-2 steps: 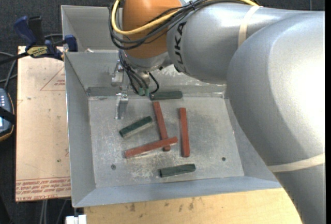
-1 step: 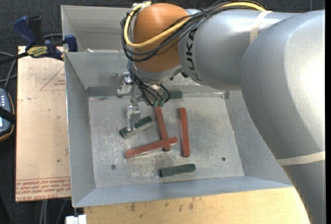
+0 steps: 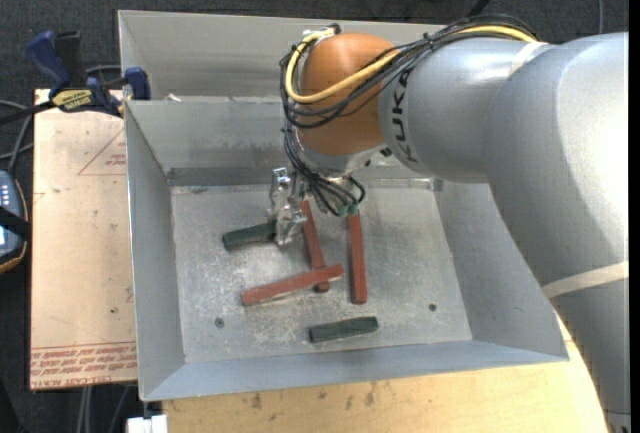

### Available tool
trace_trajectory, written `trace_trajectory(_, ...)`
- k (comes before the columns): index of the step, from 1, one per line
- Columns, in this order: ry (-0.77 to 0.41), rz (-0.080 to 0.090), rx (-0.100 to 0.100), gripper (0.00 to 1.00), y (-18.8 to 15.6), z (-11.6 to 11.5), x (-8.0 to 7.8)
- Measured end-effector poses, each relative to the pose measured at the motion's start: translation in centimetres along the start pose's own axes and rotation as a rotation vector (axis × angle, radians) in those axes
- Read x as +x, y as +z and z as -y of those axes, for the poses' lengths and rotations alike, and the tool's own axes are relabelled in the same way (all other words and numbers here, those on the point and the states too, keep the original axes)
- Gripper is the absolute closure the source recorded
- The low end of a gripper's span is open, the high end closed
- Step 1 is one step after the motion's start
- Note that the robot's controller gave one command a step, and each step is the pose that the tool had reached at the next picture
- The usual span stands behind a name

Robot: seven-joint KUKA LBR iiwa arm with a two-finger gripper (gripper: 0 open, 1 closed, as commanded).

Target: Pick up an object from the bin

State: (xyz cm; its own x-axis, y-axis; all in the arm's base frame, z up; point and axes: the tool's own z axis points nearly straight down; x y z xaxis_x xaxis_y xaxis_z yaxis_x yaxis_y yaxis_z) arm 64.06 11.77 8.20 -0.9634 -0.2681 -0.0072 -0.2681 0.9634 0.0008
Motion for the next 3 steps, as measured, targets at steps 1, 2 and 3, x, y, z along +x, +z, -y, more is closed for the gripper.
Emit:
trace_trajectory(1, 0.000, 0.000, 0.000, 1.00, 0.0, 0.0, 0.0)
trace_trajectory(2, 0.019, -0.002, 0.000, 1.00, -13.1, 1.2, -1.1)
trace_trajectory(3, 0.019, -0.003, 0.000, 1.00, -13.1, 1.2, -1.1)
